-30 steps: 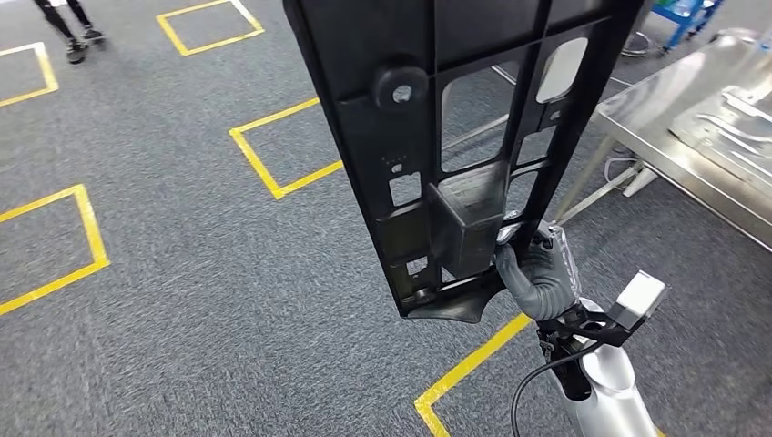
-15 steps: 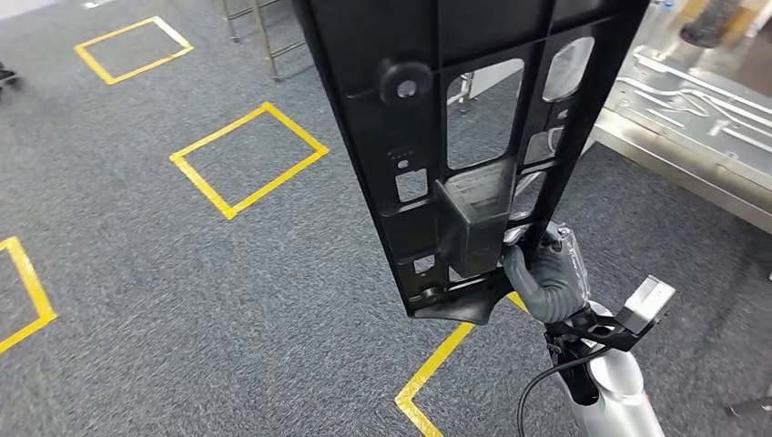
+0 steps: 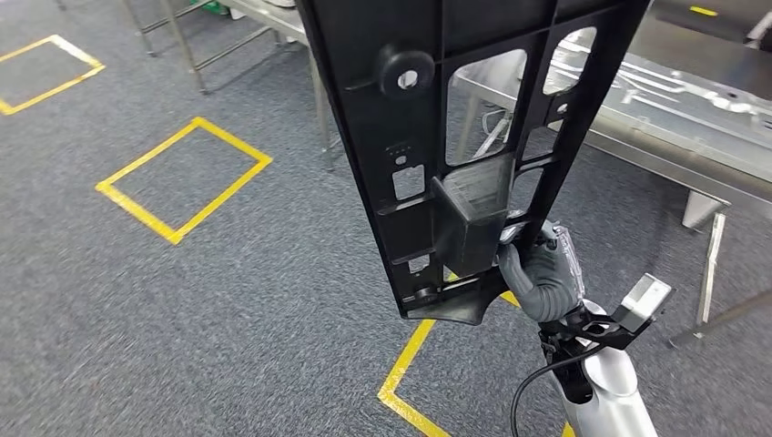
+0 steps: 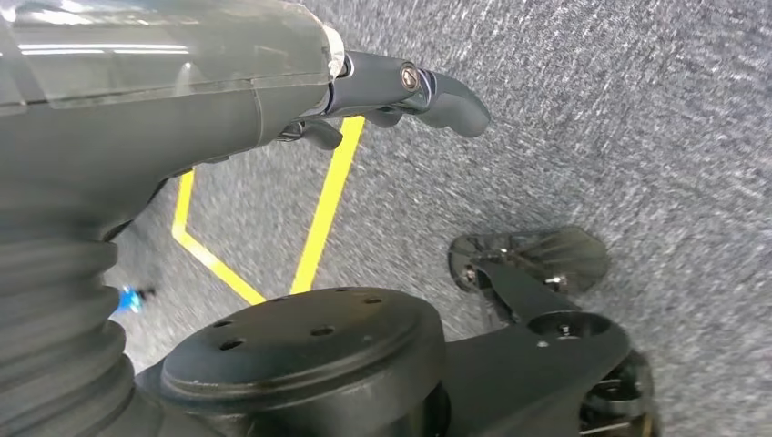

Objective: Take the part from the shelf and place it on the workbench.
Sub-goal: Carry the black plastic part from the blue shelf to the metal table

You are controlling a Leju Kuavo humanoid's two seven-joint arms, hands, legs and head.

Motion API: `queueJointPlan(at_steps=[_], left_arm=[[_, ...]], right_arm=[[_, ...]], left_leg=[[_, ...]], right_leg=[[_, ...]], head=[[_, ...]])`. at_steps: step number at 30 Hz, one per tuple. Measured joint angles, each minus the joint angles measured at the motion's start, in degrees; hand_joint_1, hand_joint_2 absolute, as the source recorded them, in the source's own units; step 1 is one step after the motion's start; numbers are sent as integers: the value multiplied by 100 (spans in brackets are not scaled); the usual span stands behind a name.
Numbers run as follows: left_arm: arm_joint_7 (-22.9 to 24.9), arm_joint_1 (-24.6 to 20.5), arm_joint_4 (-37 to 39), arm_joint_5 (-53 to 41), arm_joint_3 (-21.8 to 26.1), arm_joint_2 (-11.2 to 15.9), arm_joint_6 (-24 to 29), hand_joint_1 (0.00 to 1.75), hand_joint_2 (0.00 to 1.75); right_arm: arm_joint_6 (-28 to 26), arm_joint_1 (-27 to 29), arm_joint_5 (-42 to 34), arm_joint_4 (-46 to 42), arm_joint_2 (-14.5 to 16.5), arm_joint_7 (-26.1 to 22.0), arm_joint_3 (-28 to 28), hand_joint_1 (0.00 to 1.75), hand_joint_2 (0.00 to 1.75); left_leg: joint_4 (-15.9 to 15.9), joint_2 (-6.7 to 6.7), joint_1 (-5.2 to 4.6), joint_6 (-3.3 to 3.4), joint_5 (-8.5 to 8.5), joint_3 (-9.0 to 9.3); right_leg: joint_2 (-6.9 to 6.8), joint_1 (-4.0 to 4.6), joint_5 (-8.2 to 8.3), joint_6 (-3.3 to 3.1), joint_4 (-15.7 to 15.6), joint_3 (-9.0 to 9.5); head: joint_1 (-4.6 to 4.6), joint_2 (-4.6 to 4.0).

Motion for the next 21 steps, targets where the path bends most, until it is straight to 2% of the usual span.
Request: queueJointPlan(at_steps=[1,2,3,4,6,7,9,10,12,14,15,16,17,18,19,21], left_arm=[[3,8,0,0,0,1,-2,0,175],[4,9,0,0,0,1,-4,0,175],[4,5,0,1,0,0,-8,0,175],[4,-2,0,1,0,-1,-11,0,175],[2,-15,0,4,1,-1,-16,0,175],[-1,-20,0,8,1,-1,-16,0,175],[-10,-31,0,16,2,-1,-17,0,175],[-16,-38,0,19,2,0,-17,0,175],[-33,-46,0,19,2,2,-17,0,175],[-50,-38,0,23,4,3,-19,0,175],[-56,-37,0,25,5,3,-22,0,175],[-62,-40,0,26,7,3,-26,0,175],[-65,-45,0,25,9,4,-29,0,175],[-63,-47,0,22,9,8,-31,0,175],[-61,-45,0,21,9,11,-31,0,175],[-58,-33,0,21,10,17,-32,0,175]], right_arm=[[-2,13,2,0,1,2,0,175,175],[-2,24,7,-1,2,5,0,175,175],[-2,31,16,-6,2,10,0,175,175],[-2,32,26,-14,3,16,0,175,175],[-2,20,47,-37,3,30,0,175,175],[-2,14,53,-48,3,36,0,175,175],[-2,13,66,-61,3,46,0,175,175],[-2,18,72,-66,3,50,0,175,175],[-2,10,81,-76,3,51,2,175,175],[-2,-2,85,-81,1,51,3,175,175],[-2,0,86,-81,-2,52,4,175,175],[-1,5,87,-81,-4,54,4,175,175],[-1,9,88,-81,-7,56,4,175,175],[0,11,88,-81,-8,56,4,175,175],[1,11,88,-81,-8,55,4,175,175],[1,5,89,-83,-8,55,4,175,175]], left_leg=[[1,92,-11,5,-9,0],[1,175,-19,6,-18,4],[1,250,-25,1,-29,12],[1,315,-31,-10,-41,27],[4,412,-58,-56,-75,57],[5,452,-67,-83,-92,71],[-3,539,-74,-135,-122,101],[21,526,-67,-165,-152,111],[331,353,-48,-216,-357,-4],[1070,141,-25,-243,-717,-358],[1435,101,-19,-251,-845,-547],[1650,83,-15,-256,-871,-672],[1646,74,-10,-258,-780,-694],[1414,58,-2,-254,-585,-608],[1018,-2,12,-248,-339,-444],[326,-214,35,-231,-53,-148]], right_leg=[[-23,-3,-19,7,144,-69],[-42,-4,64,6,65,-19],[-80,0,221,-5,-228,151],[-179,13,387,-28,-639,394],[-366,64,568,-96,-1279,762],[-410,89,576,-130,-1406,830],[-315,104,572,-189,-1444,836],[-264,93,580,-217,-1466,850],[-164,59,604,-274,-1512,886],[-62,50,604,-307,-1519,895],[-2,51,603,-313,-1517,896],[66,51,600,-313,-1515,900],[138,50,597,-308,-1511,907],[213,46,591,-299,-1503,918],[289,40,580,-283,-1488,928],[429,42,560,-228,-1442,913]], head=[[0,0],[0,0],[0,0],[0,0],[-1,0],[-1,0],[-1,0],[-1,0],[-1,0],[-1,0],[-1,0],[-1,0],[-1,0],[-1,0],[-1,0],[-2,0]])
